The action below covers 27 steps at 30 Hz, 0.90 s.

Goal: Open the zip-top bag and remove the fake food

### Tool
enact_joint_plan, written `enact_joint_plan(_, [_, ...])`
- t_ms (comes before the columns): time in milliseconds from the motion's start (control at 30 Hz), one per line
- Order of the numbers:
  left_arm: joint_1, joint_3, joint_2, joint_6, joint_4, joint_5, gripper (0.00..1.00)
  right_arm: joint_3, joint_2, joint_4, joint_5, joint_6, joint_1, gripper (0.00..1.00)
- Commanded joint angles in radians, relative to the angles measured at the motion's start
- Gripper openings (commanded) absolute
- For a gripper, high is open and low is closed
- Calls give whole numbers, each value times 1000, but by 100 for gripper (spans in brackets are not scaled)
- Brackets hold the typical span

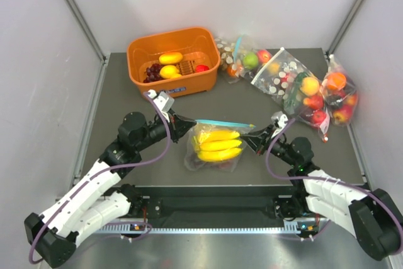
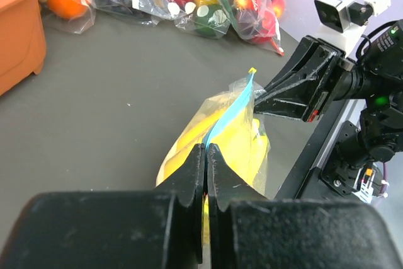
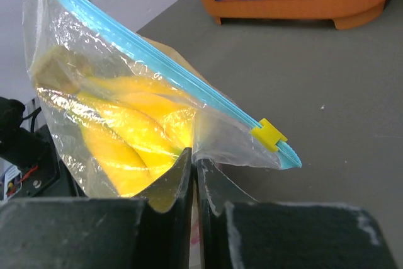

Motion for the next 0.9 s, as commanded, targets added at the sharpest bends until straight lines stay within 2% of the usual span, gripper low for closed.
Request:
enact_joint_plan(0, [4, -11, -29, -12, 38, -7, 0, 5, -4, 143, -9, 1, -12, 2])
enact_joint_plan(100, [4, -8, -40, -3, 28, -38, 1, 8, -48, 112, -1, -4, -13, 0])
enact_joint_plan(133, [4, -3, -43, 3, 0, -47, 10, 11, -67, 98, -3, -3, -13, 0])
enact_joint_plan(167, [4, 11, -43, 10, -13, -71, 53, 14, -85, 74, -7, -4, -13, 0])
enact_joint_plan(200, [4, 21, -41, 15, -19, -85, 69, 20, -131, 22, -15, -7, -13, 0])
enact_joint_plan(233, [4, 32, -38, 24, -22, -102, 79, 29, -157, -9, -24, -10, -13, 0])
enact_joint_plan(267, [2, 46, -37, 33, -24, -124, 96, 34, -182, -35, -29, -15, -12, 0])
enact_joint_plan(300, [4, 79, -32, 50, -24, -133, 99, 39, -229, -60, -33, -19, -10, 0])
enact_joint_plan(467, [4, 222, 63, 92, -10, -90, 99, 68, -337, -230, -70, -35, -6, 0])
enact_joint_plan(600, [-1, 301, 181, 112, 15, 49, 99, 75, -389, -279, -89, -38, 13, 0])
enact_joint_plan(733, [-13, 368, 319, 194, 42, 291, 96, 95, -384, -336, -98, -62, 33, 0])
enact_joint_plan(867, [-73, 460, 417, 268, -27, 392, 92, 111, -367, -345, -116, -46, 39, 0])
